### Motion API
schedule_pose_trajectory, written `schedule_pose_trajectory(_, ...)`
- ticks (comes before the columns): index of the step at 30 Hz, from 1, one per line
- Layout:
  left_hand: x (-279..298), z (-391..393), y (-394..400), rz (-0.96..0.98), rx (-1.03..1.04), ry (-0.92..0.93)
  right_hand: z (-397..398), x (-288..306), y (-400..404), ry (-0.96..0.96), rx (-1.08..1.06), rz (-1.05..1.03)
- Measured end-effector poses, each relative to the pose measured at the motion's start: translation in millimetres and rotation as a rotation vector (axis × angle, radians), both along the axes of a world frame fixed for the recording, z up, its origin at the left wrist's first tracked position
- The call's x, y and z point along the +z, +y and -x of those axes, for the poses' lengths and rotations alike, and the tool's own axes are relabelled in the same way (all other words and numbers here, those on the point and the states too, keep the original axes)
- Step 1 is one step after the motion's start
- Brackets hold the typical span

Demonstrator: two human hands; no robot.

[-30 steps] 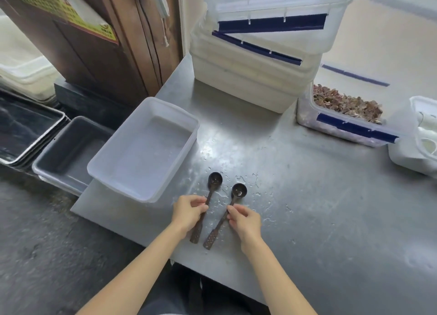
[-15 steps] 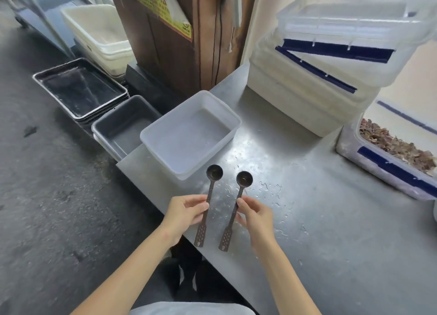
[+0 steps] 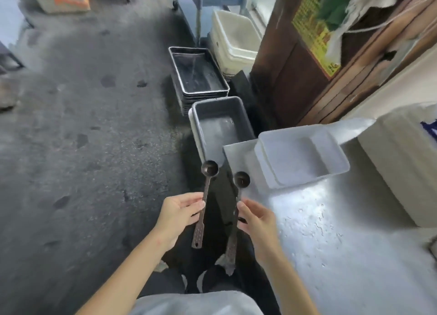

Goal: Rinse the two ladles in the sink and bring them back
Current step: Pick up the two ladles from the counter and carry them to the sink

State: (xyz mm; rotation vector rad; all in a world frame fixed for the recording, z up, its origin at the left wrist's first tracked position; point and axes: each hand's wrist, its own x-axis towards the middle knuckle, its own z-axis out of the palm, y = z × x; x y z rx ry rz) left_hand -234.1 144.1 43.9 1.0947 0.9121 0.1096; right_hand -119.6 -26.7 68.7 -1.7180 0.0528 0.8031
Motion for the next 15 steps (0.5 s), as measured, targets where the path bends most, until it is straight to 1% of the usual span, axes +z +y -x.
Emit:
schedule_pose_trajectory(3,4,51,36,-0.002,0.137,-0.004,33,8,57,-0.019,0.195,-0.01)
schedule_pose_trajectory(6,7,103,72,-0.009,0.264,-0.011,67,12,117,-0.029,0.34,-0.037)
schedule_pose_trajectory(15,21,248,163,-0.031,0.685,0.002,171,3,280,-0.012,0.661,-0.072)
